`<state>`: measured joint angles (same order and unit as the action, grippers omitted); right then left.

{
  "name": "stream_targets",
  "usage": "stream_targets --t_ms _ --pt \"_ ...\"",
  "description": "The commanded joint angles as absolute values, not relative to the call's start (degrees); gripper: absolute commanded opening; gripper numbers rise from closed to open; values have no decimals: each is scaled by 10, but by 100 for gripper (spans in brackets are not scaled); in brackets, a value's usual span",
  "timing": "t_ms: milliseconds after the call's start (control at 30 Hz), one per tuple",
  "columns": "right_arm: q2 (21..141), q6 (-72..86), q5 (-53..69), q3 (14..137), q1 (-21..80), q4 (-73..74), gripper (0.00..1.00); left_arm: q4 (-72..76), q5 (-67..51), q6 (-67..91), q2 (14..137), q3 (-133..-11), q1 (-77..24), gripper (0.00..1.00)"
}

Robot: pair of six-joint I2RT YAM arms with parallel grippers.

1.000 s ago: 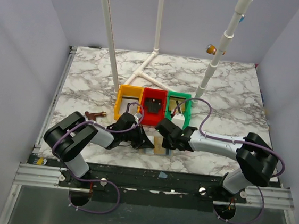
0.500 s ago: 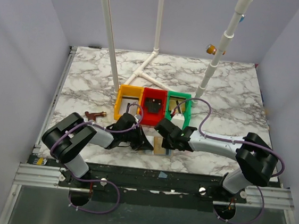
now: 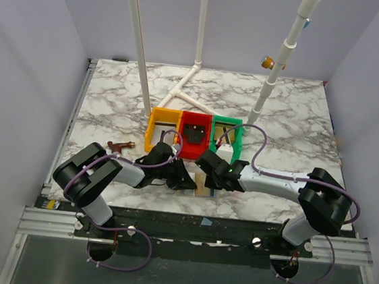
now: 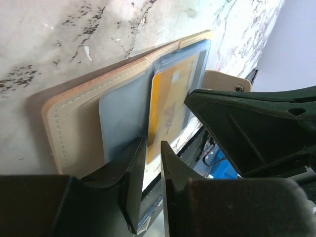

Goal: Take the credit cards out of the card holder
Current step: Remove the credit card from the card holder.

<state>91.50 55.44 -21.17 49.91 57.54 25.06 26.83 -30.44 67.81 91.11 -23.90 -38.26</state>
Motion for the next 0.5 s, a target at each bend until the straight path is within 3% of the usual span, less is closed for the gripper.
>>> stream_targets --t_ms 0,467 --pt "970 541 -201 466 583 305 1 270 -307 673 916 -252 -384 22" --pt "1005 546 -158 484 610 274 1 326 -319 708 930 -232 -384 21"
